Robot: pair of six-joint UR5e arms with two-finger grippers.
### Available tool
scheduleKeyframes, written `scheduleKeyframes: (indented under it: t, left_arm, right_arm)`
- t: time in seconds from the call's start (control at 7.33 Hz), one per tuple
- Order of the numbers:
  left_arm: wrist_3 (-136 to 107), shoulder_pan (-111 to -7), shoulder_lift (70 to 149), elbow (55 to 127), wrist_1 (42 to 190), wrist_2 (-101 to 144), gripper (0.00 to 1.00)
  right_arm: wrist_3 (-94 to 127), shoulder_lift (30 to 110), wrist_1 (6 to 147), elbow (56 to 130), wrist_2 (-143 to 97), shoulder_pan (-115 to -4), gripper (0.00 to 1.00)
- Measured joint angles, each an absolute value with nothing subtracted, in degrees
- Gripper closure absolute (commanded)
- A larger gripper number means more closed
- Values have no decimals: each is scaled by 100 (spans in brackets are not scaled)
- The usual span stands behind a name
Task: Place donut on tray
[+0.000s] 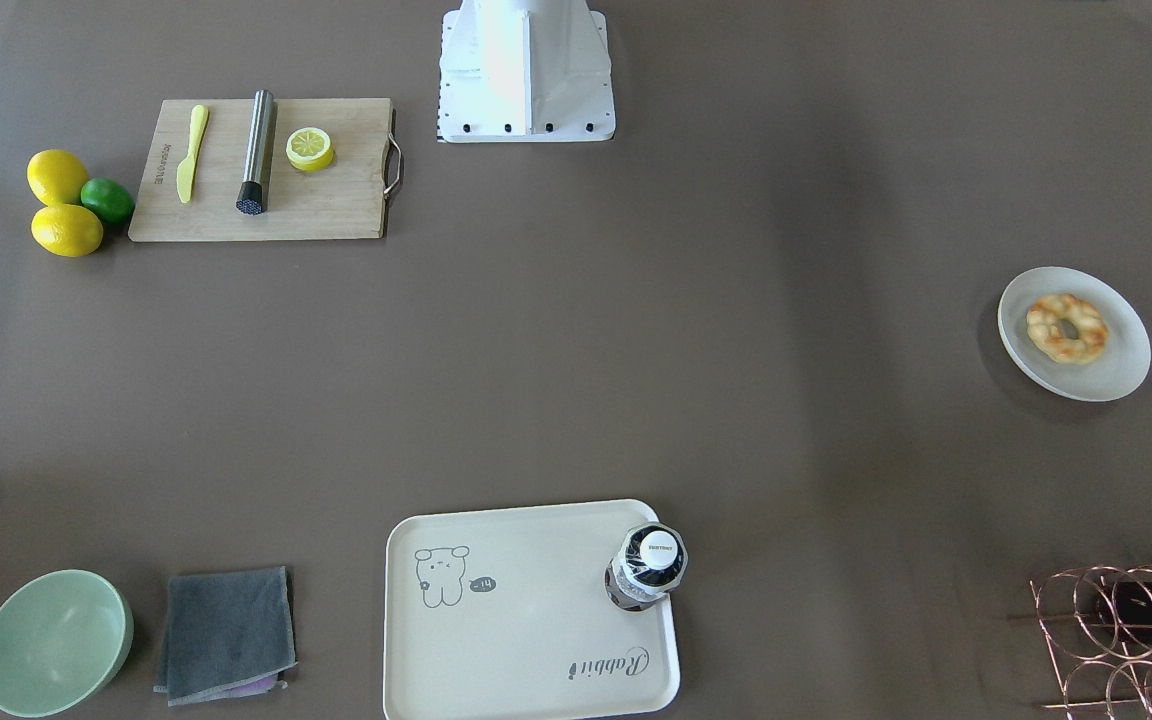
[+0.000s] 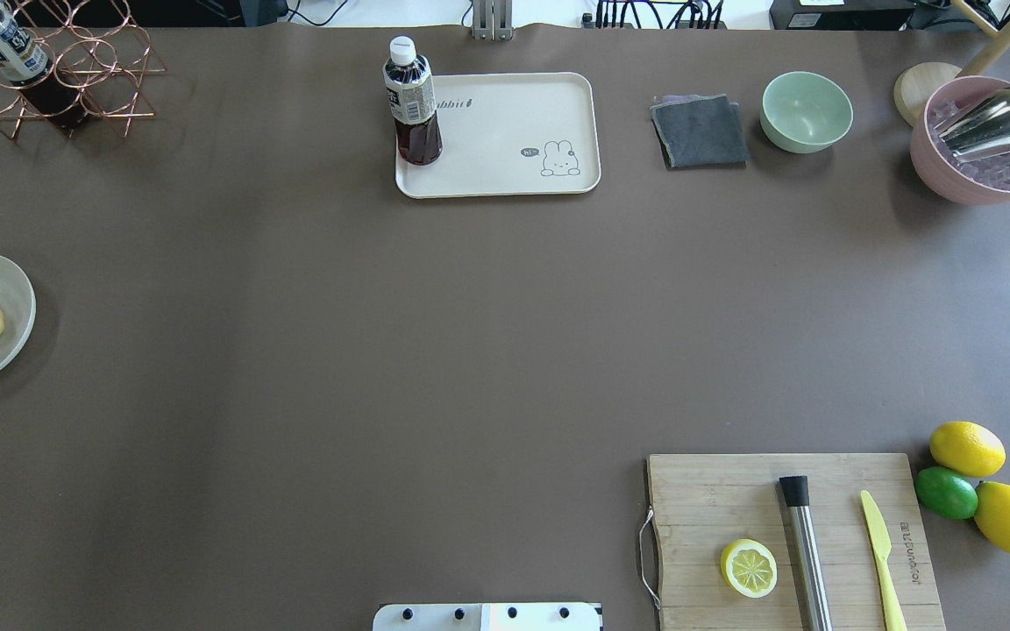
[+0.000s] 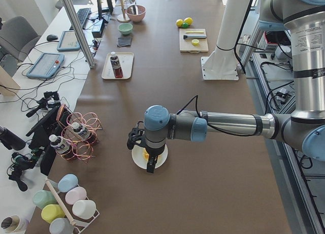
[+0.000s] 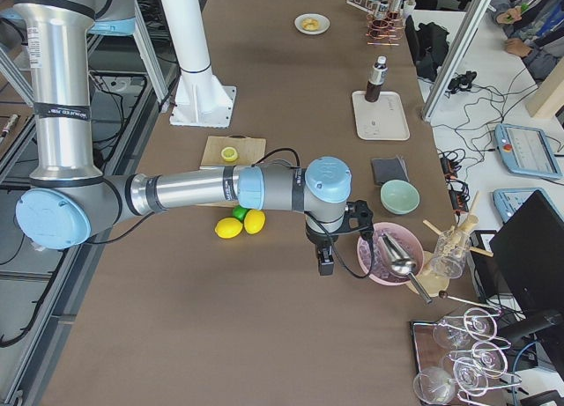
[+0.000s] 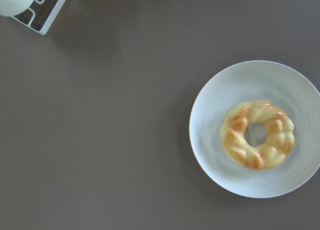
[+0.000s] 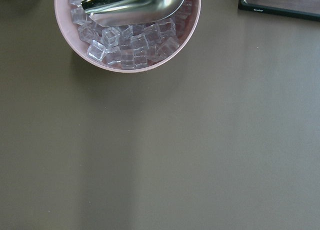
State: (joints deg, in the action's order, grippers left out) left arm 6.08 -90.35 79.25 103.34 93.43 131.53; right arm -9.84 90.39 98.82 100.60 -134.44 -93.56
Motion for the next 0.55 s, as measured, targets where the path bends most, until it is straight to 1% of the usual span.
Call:
scheduleKeyframes:
  t: [0.55]
  left_arm:
    - [591,-9035,7943,10364,9341,13149,2]
  right_arm:
    - [-795,9001,9875,10096,-13452,-9326,0]
